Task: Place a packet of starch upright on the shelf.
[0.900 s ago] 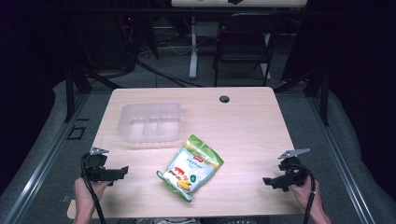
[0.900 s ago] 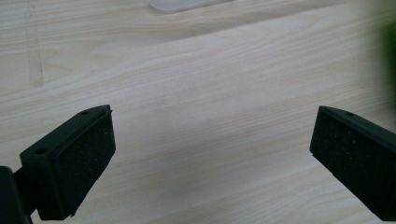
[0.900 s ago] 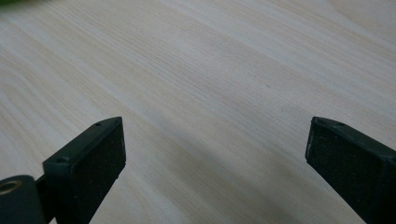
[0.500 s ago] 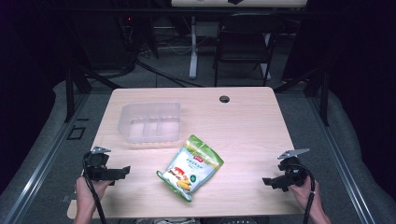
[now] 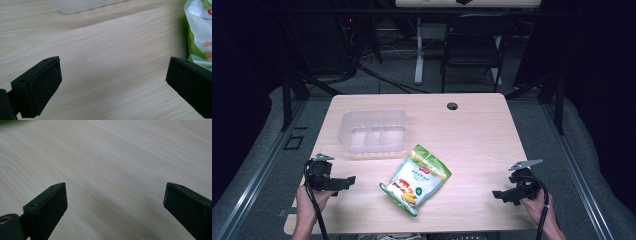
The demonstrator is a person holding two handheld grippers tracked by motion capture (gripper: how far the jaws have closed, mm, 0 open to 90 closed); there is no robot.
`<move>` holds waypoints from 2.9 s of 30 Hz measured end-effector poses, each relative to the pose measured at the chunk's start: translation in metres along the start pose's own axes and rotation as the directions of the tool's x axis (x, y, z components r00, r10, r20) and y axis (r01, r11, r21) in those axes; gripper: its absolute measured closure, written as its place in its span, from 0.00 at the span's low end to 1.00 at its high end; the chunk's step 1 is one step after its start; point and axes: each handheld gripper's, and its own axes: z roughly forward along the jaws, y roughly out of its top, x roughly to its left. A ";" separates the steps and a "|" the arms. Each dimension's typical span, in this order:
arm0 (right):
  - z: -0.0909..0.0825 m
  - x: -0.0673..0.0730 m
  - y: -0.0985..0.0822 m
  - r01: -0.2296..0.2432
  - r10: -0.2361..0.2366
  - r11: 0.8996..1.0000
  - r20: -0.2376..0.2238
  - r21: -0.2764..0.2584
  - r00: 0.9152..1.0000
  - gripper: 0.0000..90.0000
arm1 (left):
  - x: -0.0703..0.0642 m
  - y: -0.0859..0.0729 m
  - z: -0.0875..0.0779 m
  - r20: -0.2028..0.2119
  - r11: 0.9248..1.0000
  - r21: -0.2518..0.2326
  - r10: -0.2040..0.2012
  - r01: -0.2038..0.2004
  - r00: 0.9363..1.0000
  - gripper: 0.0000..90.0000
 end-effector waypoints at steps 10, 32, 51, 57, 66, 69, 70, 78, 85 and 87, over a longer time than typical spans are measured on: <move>0.000 0.001 0.000 0.002 -0.002 1.000 0.013 0.004 1.000 0.05 | -0.012 0.014 0.001 0.070 1.000 0.000 0.019 -0.019 0.997 0.00; 0.001 0.002 0.001 0.006 -0.006 1.000 0.008 0.005 1.000 0.05 | -0.056 0.058 0.022 0.203 0.992 0.028 0.116 -0.125 0.972 0.00; 0.002 0.003 0.001 0.010 -0.010 1.000 -0.002 0.009 1.000 0.05 | -0.090 0.088 0.058 0.267 0.973 0.090 0.184 -0.215 0.946 0.00; 0.002 0.004 0.001 0.007 -0.007 1.000 0.002 0.002 1.000 0.05 | -0.098 0.096 0.065 0.278 0.969 0.091 0.195 -0.228 0.941 0.01; 0.002 0.003 0.001 0.008 -0.008 1.000 -0.001 0.004 1.000 0.05 | -0.106 0.106 0.077 0.309 0.965 0.099 0.203 -0.243 0.929 0.02; 0.001 0.003 0.001 0.007 -0.007 1.000 -0.001 -0.002 1.000 0.05 | -0.108 0.109 0.081 0.311 0.963 0.106 0.203 -0.247 0.928 0.02; 0.001 0.003 0.001 0.009 -0.009 1.000 0.000 0.001 1.000 0.05 | -0.109 0.110 0.083 0.310 0.962 0.109 0.206 -0.250 0.928 0.02; 0.001 0.003 0.001 0.016 -0.016 1.000 -0.004 0.007 1.000 0.05 | -0.109 0.112 0.097 0.324 0.959 0.126 0.201 -0.253 0.924 0.08; 0.002 0.003 0.001 0.017 -0.017 1.000 -0.008 0.011 1.000 0.05 | -0.112 0.114 0.110 0.341 0.953 0.149 0.202 -0.265 0.918 0.16; 0.001 0.003 0.001 0.017 -0.017 1.000 -0.001 0.011 1.000 0.05 | -0.113 0.114 0.115 0.342 0.949 0.160 0.206 -0.273 0.917 0.18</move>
